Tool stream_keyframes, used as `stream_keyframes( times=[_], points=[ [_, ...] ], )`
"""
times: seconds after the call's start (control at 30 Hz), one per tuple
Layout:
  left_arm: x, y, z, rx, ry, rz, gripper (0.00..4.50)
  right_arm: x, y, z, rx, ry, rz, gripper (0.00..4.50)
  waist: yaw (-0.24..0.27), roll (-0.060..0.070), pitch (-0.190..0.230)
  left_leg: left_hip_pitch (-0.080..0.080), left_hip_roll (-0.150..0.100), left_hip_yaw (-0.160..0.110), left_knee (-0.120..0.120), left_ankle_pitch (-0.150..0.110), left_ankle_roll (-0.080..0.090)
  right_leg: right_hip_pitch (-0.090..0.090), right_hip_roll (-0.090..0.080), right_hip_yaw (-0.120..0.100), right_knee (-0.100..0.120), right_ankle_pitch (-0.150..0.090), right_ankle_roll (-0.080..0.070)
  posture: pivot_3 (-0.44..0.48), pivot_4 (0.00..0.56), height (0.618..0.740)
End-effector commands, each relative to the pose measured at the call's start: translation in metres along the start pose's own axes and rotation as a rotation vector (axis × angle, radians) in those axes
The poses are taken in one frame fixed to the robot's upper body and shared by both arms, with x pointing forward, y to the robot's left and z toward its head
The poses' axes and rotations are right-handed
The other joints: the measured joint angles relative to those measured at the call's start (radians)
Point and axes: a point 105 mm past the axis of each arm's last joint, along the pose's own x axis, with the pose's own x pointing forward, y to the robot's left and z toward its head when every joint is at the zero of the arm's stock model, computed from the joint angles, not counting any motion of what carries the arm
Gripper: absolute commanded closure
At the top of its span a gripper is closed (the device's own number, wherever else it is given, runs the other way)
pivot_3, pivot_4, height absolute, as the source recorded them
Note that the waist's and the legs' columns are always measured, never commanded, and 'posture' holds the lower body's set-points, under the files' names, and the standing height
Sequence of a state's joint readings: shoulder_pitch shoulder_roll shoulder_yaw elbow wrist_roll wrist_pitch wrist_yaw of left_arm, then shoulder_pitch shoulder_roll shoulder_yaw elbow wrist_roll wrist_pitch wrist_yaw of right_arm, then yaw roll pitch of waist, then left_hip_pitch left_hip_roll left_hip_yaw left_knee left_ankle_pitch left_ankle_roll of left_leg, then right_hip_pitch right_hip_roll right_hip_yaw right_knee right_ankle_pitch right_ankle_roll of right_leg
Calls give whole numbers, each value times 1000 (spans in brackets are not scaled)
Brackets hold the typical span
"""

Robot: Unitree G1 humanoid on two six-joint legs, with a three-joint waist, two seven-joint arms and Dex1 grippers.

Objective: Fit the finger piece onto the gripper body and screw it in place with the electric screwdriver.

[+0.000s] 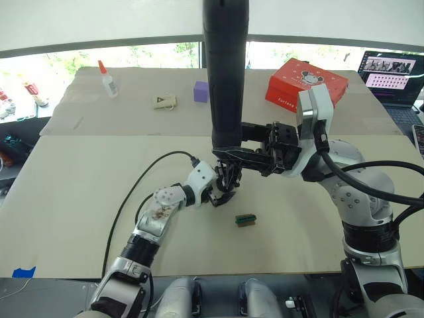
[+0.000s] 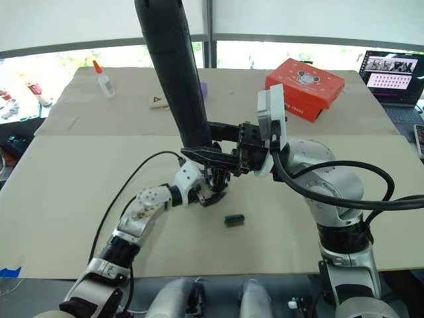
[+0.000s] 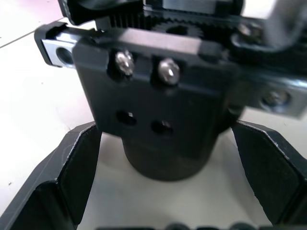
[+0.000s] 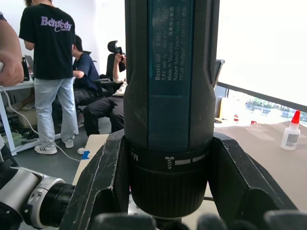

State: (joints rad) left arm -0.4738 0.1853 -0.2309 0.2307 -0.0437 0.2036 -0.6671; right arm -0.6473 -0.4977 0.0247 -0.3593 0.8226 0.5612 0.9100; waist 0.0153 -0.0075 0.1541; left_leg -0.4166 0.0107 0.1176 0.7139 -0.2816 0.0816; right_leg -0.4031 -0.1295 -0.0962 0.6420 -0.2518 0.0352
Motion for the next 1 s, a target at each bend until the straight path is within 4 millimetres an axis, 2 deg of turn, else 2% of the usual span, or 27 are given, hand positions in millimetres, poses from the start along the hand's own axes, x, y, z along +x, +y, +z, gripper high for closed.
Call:
stream_keyframes(
  times=[0.03, 0.17, 0.23, 0.37, 0.53, 0.6, 0.7, 0.87, 1.0],
  points=[
    [4, 0, 3, 5, -22, 13, 527, 0, 2, 19, -83, -40, 3, 2613, 1, 0, 0, 0, 0, 0, 0, 0, 0, 0, 0, 0, 0, 0, 0, 0, 150, 740],
    [5, 1, 3, 43, -25, -63, 2146, 1, 0, 23, -90, -52, 9, 2613, 1, 0, 0, 0, 0, 0, 0, 0, 0, 0, 0, 0, 0, 0, 0, 0, 150, 740],
    [6, 4, 4, 63, -28, -99, 2130, 2, 0, 25, -89, -60, 14, 2613, 0, 0, 0, 0, 0, 0, 0, 0, 0, 0, 0, 0, 0, 0, 0, 0, 150, 740],
    [8, -1, 10, 141, -49, -275, 2130, 5, 1, 28, -93, -69, 26, 2613, -1, 0, 0, 0, 0, 0, 0, 0, 0, 0, 0, -1, 0, 0, 0, 0, 150, 740],
    [9, 13, 7, 174, -1, -310, 2130, 7, 1, 28, -95, -73, 20, 2613, -2, 0, 0, 0, -1, 1, 0, 0, 0, 0, 0, -1, -1, 0, 0, 0, 150, 740],
    [4, 18, 9, 142, -12, -293, 1109, 7, 1, 28, -96, -74, 18, 2613, -4, 0, 0, 0, -1, 1, 0, 0, 0, 0, 0, -1, -1, 0, 0, 0, 150, 740],
    [-2, 22, 10, 128, -23, -252, 0, 6, 1, 27, -96, -75, 15, 2613, -7, 0, 0, 0, -1, 1, 0, 0, 0, -1, 0, -1, 0, 0, 0, 0, 150, 740],
    [-11, 17, 5, 105, -18, -155, 0, 6, 0, 25, -96, -74, 10, 2613, -6, 0, 0, 0, 0, 1, 0, 0, 0, -1, 0, -1, 0, 0, 0, 0, 150, 740],
    [-8, 9, 3, 73, -20, -119, 0, 5, -1, 23, -94, -73, 6, 2613, -2, 0, 0, 0, -1, 0, 0, 0, 0, 0, 0, -1, 0, 0, 0, 0, 150, 740]
  ],
)
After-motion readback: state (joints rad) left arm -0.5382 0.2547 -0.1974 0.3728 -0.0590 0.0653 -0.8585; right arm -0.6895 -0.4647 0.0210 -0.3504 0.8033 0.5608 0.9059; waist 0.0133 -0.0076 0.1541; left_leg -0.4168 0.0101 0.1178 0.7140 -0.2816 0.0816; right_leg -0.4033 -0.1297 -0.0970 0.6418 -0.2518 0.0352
